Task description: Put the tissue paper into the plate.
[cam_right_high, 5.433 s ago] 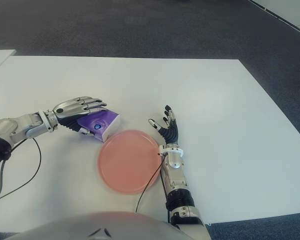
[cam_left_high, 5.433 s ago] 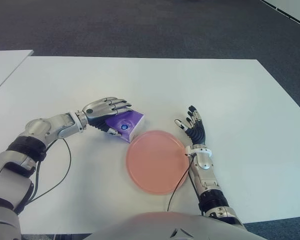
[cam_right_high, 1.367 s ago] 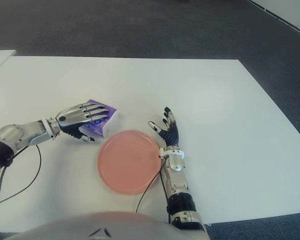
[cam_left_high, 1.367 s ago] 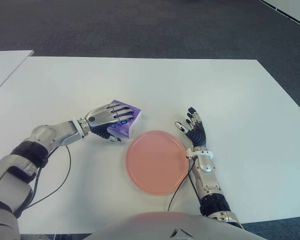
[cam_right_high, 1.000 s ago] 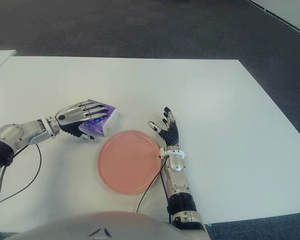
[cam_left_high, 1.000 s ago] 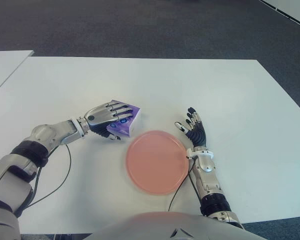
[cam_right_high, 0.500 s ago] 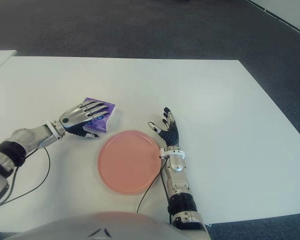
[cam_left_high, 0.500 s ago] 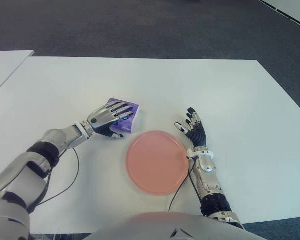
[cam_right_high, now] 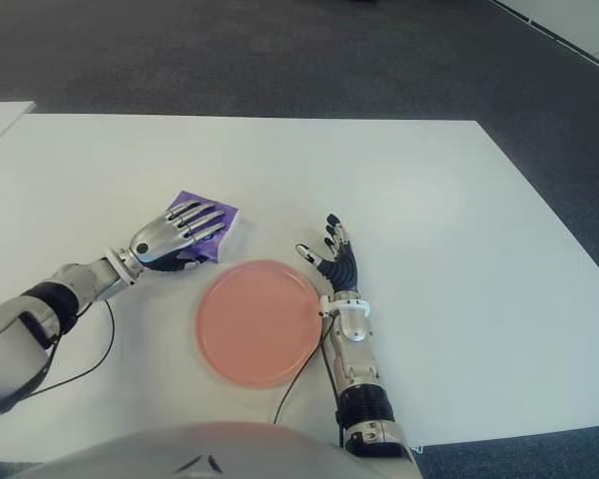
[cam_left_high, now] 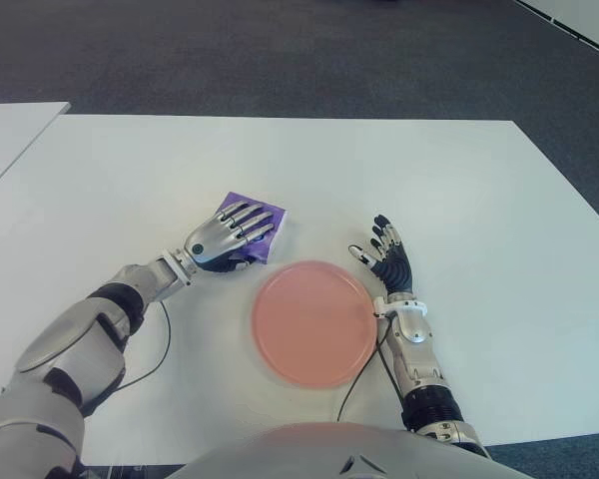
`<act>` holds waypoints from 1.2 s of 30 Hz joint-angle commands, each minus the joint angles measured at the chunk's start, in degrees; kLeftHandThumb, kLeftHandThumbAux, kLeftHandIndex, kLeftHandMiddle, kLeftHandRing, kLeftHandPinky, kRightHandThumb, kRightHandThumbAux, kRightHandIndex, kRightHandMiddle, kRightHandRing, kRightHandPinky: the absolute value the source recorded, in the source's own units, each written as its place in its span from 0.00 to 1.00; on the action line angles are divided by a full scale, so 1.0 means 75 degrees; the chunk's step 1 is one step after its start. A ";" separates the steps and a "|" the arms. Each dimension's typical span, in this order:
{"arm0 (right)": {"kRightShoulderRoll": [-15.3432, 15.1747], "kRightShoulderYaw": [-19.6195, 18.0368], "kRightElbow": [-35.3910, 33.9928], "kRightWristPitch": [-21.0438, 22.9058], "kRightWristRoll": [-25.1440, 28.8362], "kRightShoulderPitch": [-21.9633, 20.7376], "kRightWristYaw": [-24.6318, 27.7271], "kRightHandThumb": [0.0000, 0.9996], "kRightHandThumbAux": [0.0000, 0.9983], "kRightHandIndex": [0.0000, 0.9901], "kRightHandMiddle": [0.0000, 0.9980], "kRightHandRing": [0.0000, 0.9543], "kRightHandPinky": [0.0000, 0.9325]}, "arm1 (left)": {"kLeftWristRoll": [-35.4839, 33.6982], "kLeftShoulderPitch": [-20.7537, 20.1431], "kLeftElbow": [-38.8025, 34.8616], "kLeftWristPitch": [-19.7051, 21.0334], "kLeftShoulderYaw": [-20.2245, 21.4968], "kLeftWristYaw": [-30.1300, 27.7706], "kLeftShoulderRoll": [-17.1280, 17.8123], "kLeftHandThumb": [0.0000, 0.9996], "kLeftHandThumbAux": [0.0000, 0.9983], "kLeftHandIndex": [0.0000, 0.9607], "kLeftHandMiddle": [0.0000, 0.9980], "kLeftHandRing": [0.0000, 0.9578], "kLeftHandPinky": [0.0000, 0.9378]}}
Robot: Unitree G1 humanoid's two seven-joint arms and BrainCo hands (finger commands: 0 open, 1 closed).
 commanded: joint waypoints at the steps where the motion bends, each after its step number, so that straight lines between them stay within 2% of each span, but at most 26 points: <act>1: 0.0027 0.0011 0.0455 0.0449 0.0090 0.0495 0.0092 0.07 0.76 0.04 0.03 0.00 0.01 | 0.0591 0.0183 0.0548 0.0345 -0.0689 0.0036 -0.0286 0.32 0.67 0.00 0.03 0.02 0.03; 5: 0.0035 0.0002 0.0418 0.0435 0.0106 0.0524 0.0117 0.06 0.76 0.04 0.03 0.00 0.01 | 0.0484 0.0152 0.0730 0.0502 -0.0867 0.0204 -0.0403 0.34 0.68 0.00 0.03 0.02 0.02; 16: 0.0073 0.0008 0.0262 0.0398 0.0116 0.0654 0.0143 0.06 0.78 0.04 0.03 0.00 0.00 | 0.0361 0.0123 0.1014 0.0610 -0.1107 0.0342 -0.0587 0.33 0.71 0.00 0.03 0.02 0.00; 36: 0.0082 0.0046 -0.0007 0.0609 0.0141 0.0771 0.0244 0.03 0.75 0.05 0.04 0.00 0.00 | 0.0070 0.0102 0.1133 0.0555 -0.1170 0.0106 -0.0612 0.29 0.71 0.00 0.02 0.01 0.02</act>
